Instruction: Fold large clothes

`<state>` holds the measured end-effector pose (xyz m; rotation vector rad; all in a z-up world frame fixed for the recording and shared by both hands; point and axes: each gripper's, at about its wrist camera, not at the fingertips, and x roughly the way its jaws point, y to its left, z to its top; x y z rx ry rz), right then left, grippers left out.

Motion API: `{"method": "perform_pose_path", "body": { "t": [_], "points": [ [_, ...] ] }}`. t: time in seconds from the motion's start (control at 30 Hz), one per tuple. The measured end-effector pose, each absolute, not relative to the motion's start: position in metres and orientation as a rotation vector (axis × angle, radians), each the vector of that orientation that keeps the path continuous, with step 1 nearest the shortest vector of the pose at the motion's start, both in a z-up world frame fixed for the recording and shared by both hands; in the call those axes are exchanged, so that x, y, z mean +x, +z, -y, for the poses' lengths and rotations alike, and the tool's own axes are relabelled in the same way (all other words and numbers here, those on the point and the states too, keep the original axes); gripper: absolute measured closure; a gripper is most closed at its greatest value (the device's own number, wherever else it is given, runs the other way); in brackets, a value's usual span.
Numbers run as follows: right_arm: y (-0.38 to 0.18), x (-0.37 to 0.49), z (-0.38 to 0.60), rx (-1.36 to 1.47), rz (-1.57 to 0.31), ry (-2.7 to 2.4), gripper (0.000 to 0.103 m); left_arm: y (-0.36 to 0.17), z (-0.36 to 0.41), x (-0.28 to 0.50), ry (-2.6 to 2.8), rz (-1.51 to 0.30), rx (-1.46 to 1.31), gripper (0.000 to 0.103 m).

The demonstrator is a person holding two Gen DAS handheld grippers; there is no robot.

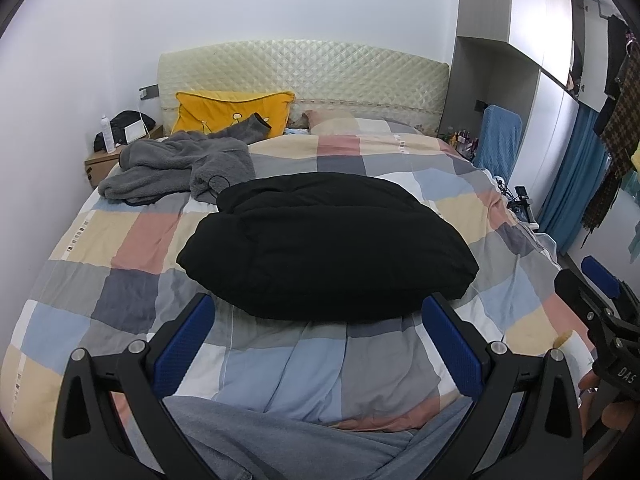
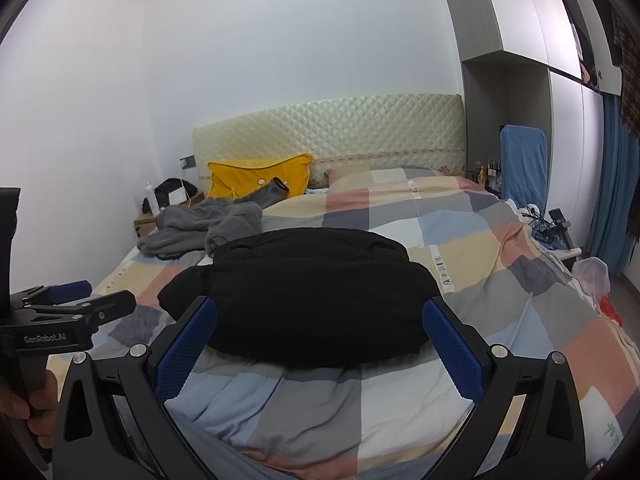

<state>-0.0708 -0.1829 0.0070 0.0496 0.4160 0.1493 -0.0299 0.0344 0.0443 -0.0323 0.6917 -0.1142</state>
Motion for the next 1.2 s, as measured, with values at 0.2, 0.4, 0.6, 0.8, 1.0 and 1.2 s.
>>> {"method": "perform_pose_path", "body": {
  "t": [0.2, 0.4, 0.6, 0.8, 1.0, 1.2],
  "points": [
    [0.0075, -0.0735, 0.1842, 0.053, -0.408, 0.144, 0.0, 0.0444, -0.0335, -0.0293, -0.116, -0.694, -0.033, 0.0],
    [0.0074, -0.0749, 0.1845, 0.053, -0.406, 0.143, 0.0, 0.0451, -0.0324, -0.0302, -0.118, -0.696, -0.034, 0.0],
    [0.0074, -0.0748, 0.1847, 0.051, -0.406, 0.144, 0.0, 0.0451, -0.0326, -0.03, -0.118, -0.697, -0.033, 0.0],
    [0.0084, -0.0772, 0.1846, 0.048, -0.4, 0.143, 0.0, 0.0457, -0.0319, -0.0305, -0.123, -0.697, -0.028, 0.0],
    [0.0083, -0.0773, 0.1864, 0.052, -0.403, 0.141, 0.0, 0.0461, -0.0319, -0.0314, -0.123, -0.697, -0.031, 0.0],
    [0.0082, -0.0772, 0.1853, 0.048, -0.404, 0.142, 0.0, 0.046, -0.0352, -0.0301, -0.12, -0.7, -0.046, 0.0]
  ]
}}
